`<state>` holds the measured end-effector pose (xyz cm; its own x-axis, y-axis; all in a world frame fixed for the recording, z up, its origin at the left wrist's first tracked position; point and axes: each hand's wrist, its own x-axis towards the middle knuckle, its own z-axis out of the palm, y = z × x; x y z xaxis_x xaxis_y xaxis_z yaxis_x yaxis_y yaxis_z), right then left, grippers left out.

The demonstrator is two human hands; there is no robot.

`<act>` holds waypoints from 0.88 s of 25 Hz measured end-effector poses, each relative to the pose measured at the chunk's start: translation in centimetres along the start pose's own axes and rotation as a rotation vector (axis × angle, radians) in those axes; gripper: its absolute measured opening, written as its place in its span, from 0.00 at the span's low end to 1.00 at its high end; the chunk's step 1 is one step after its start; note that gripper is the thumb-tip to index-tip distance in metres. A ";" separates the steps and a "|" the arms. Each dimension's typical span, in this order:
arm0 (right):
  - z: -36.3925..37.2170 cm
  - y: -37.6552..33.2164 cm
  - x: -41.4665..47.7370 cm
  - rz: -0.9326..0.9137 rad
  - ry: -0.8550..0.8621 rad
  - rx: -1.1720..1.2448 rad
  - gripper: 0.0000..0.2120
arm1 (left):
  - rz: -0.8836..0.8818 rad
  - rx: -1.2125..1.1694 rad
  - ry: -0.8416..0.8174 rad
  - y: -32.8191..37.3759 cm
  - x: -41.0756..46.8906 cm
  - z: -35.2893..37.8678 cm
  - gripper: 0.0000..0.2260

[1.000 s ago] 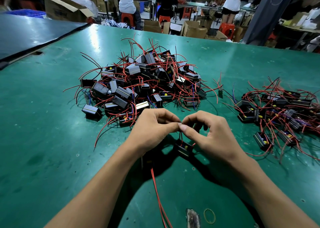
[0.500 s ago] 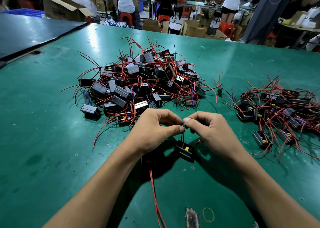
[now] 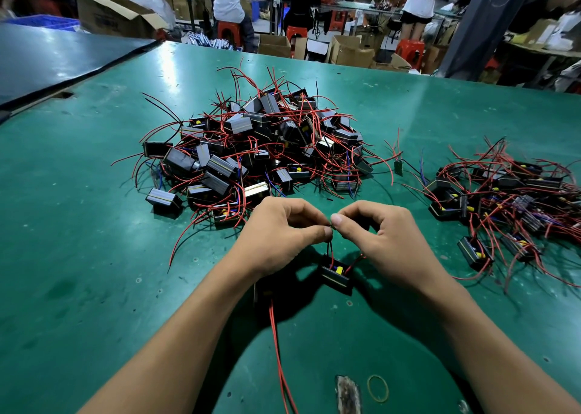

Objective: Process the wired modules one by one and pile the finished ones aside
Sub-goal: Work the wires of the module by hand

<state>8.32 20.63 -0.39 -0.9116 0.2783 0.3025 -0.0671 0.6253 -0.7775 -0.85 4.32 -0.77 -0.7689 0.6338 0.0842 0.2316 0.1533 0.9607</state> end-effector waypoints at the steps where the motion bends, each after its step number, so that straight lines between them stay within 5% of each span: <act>1: 0.0 0.1 0.1 0.030 -0.022 0.018 0.08 | 0.010 0.007 -0.003 0.0 0.0 0.0 0.04; 9: -0.4 0.4 0.5 0.242 -0.141 0.239 0.13 | 0.056 0.027 -0.009 -0.1 -0.1 0.0 0.02; 12: -0.4 0.7 0.3 0.018 0.000 0.061 0.03 | 0.033 -0.028 0.006 -0.1 0.1 -0.1 0.02; 16: -0.3 1.1 0.3 -0.315 0.071 -0.120 0.09 | -0.005 -0.060 0.004 -0.1 0.2 -0.2 0.03; 22: -0.4 2.2 0.6 -0.443 0.066 -0.212 0.07 | -0.032 -0.070 -0.025 -0.1 0.1 -0.3 0.03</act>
<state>7.82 22.47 -1.75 -0.7856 -0.0065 0.6187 -0.3526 0.8264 -0.4391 -1.11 4.17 -0.79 -0.7600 0.6482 0.0470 0.1642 0.1215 0.9789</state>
